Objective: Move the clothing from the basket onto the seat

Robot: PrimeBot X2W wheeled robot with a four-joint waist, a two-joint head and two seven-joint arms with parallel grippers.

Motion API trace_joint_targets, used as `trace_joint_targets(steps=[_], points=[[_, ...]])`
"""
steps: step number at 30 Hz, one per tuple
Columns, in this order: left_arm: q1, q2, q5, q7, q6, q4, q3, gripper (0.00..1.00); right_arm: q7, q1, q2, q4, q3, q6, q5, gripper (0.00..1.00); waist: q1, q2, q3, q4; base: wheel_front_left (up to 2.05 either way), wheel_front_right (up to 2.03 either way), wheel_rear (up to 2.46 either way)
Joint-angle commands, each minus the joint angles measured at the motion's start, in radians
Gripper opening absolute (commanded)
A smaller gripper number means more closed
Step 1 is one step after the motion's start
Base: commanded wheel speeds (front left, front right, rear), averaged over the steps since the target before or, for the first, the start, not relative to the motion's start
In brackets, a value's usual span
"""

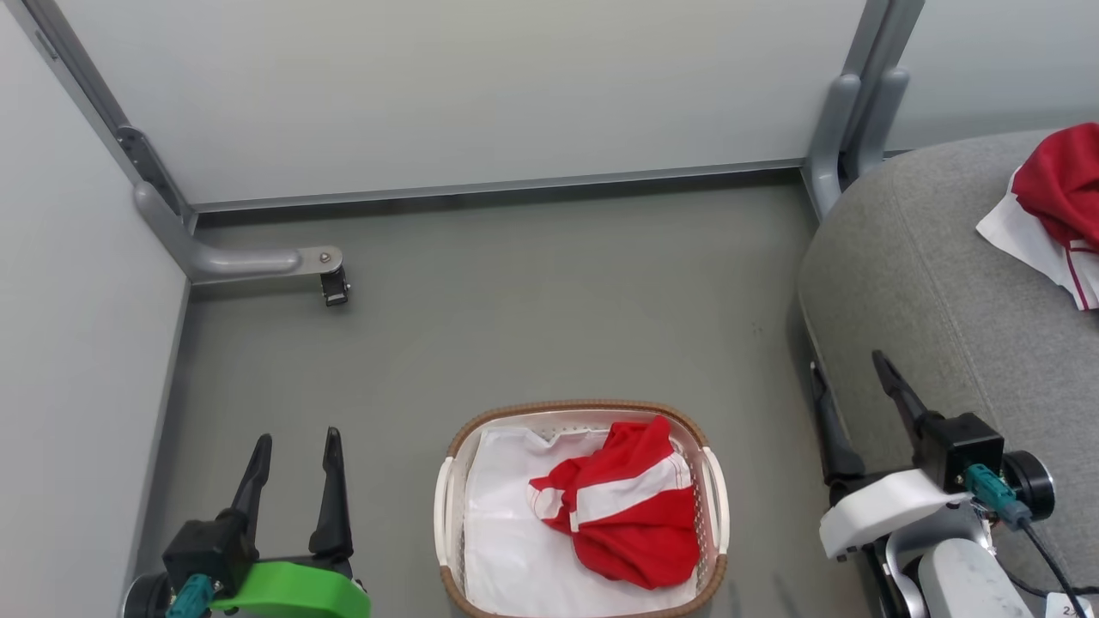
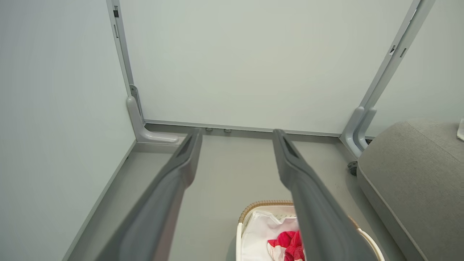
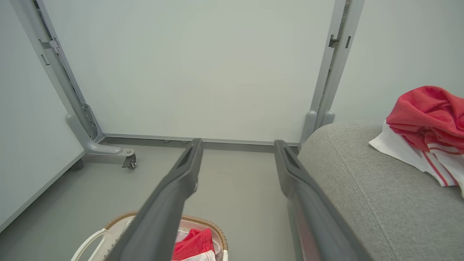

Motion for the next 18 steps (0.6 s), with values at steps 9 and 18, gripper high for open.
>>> trace_joint_targets(steps=[9,18], points=[[0.035,-0.033,0.040,-0.001,-0.039,0.013,0.040,1.00,-0.001,0.032,-0.002,-0.022,0.039,-0.001,0.034,1.00,0.0001,0.0000,-0.011,0.001,0.00,0.00,0.00],[0.034,-0.044,0.053,-0.001,-0.056,0.024,0.058,1.00,-0.001,0.031,-0.002,-0.007,0.049,-0.001,0.037,1.00,0.0001,0.0000,-0.013,-0.002,0.00,0.00,0.00]])
